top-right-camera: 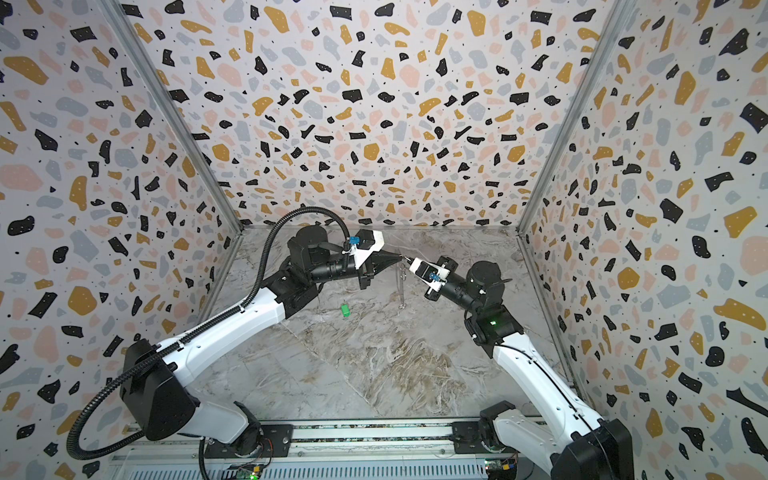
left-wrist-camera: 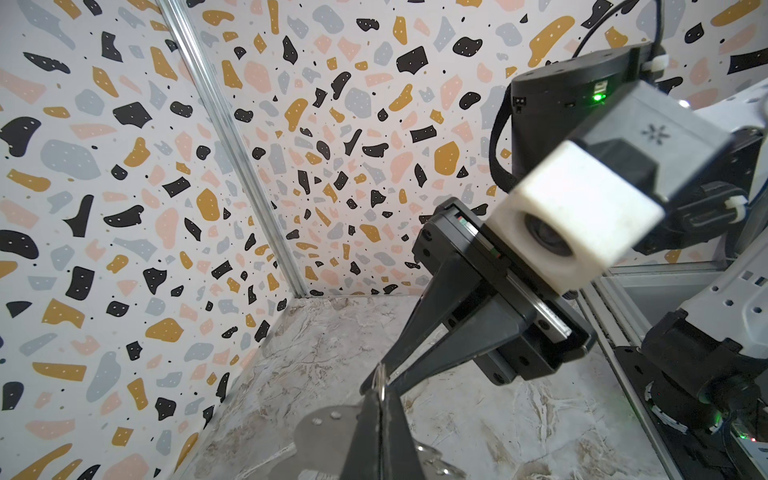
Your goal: Remove the keys from the keyring
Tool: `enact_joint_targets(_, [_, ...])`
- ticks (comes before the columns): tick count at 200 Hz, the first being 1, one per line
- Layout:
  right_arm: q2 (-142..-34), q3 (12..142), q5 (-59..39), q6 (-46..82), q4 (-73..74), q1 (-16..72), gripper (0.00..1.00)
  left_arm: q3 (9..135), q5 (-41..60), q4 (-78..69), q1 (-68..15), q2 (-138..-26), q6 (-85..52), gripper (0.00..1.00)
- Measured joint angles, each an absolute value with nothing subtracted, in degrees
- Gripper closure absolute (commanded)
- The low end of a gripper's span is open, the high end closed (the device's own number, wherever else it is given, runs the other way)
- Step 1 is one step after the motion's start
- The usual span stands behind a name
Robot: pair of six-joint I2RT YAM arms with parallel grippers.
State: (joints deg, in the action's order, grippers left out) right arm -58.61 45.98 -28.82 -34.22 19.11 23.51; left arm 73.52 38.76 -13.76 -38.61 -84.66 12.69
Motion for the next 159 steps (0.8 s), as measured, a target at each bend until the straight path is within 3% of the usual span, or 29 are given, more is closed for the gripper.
enact_joint_targets(119, [-58.4,44.4,-20.9,-44.0,22.0,27.6,1.00,71.7,36.9,-18.8,-38.2,-84.7,8.0,1.00])
enact_joint_targets(159, [-58.4,45.0,-21.0,-44.0,20.3,27.7,0.80,70.9,37.4,-20.6,-38.0,-84.7,6.5,1.00])
